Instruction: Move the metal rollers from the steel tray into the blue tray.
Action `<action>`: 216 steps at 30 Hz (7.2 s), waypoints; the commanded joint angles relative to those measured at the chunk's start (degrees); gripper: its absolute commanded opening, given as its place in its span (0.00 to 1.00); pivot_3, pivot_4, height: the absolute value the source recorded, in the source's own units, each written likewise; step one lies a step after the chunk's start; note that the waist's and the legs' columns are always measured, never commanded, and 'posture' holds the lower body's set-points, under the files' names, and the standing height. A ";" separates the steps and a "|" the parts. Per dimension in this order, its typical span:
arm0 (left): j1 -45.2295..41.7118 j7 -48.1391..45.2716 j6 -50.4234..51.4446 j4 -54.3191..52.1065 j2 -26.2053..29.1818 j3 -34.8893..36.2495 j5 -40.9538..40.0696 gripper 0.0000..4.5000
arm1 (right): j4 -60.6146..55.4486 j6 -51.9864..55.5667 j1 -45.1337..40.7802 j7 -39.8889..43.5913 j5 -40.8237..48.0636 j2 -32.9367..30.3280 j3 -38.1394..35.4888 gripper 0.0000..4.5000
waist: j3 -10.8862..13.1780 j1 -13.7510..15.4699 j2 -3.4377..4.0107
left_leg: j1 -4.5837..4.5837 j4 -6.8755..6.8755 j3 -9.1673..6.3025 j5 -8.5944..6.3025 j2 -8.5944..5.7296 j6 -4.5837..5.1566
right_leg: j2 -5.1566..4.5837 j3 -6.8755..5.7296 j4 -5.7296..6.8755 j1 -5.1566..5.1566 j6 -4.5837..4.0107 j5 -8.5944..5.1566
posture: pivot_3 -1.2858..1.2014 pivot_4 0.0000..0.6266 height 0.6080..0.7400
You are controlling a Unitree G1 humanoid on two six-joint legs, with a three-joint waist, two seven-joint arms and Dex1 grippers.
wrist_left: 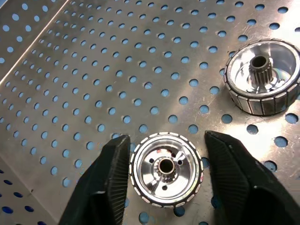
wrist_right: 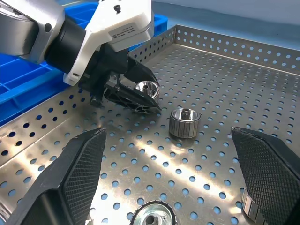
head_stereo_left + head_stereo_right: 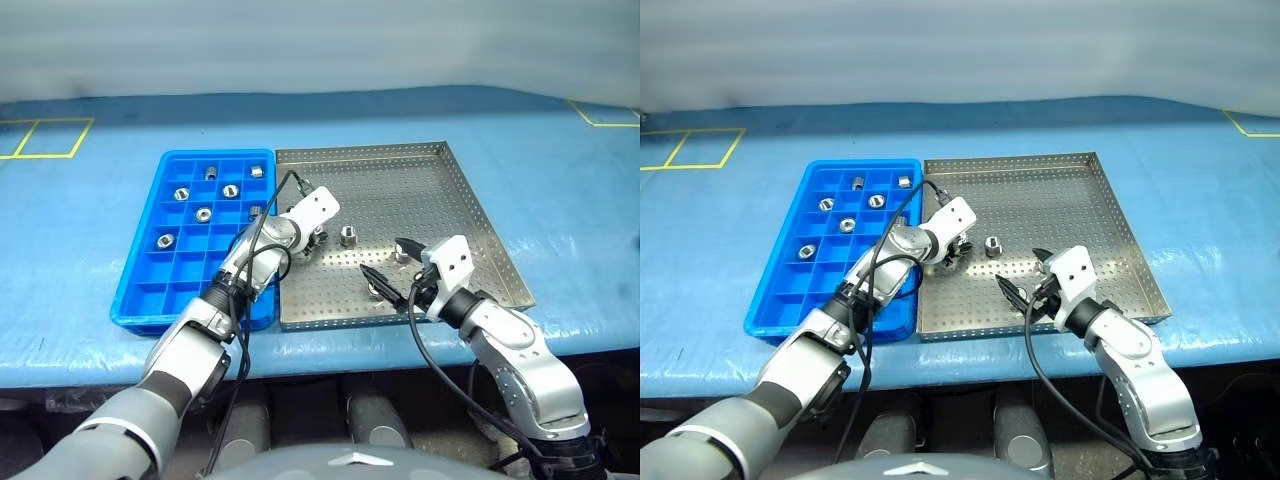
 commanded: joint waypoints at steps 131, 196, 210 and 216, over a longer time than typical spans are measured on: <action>42.58 13.70 32.47 -71.86 26.56 27.88 -12.90 0.19 | 10.70 4.46 -18.63 15.32 -1.31 1.46 17.62 1.00 | 0.13 7.91 -0.26 | -0.04 -0.14 -0.25 -0.01 0.12 -0.05 | 0.07 -0.24 -0.04 -0.04 -0.23 -0.09 | 0.63 0.24 1.00; -2.10 -1.96 -14.71 8.24 -3.83 -2.37 1.02 0.95 | -11.39 13.19 4.01 -2.57 -5.14 -6.31 0.17 1.00 | 0.08 -3.17 -0.30 | -0.12 -0.13 -0.10 0.00 0.10 -0.22 | 0.13 0.00 -0.06 -0.13 -0.14 -0.04 | 0.45 0.24 1.00; -1.34 -2.59 -13.81 6.66 -4.11 -1.65 0.59 0.41 | -10.79 13.38 2.67 -2.68 -5.62 -6.12 0.99 1.00 | 0.08 -2.85 -0.30 | -0.09 -0.13 -0.11 0.00 0.11 -0.22 | 0.15 0.00 -0.03 -0.12 -0.14 -0.03 | 0.46 0.24 1.00; -1.09 -2.80 -14.25 6.52 -3.95 -1.68 0.67 0.41 | -10.58 13.43 2.16 -2.66 -5.75 -6.10 1.23 1.00 | 0.08 -2.72 -0.30 | -0.08 -0.12 -0.11 0.00 0.11 -0.22 | 0.15 0.01 -0.03 -0.12 -0.13 -0.03 | 0.46 0.24 1.00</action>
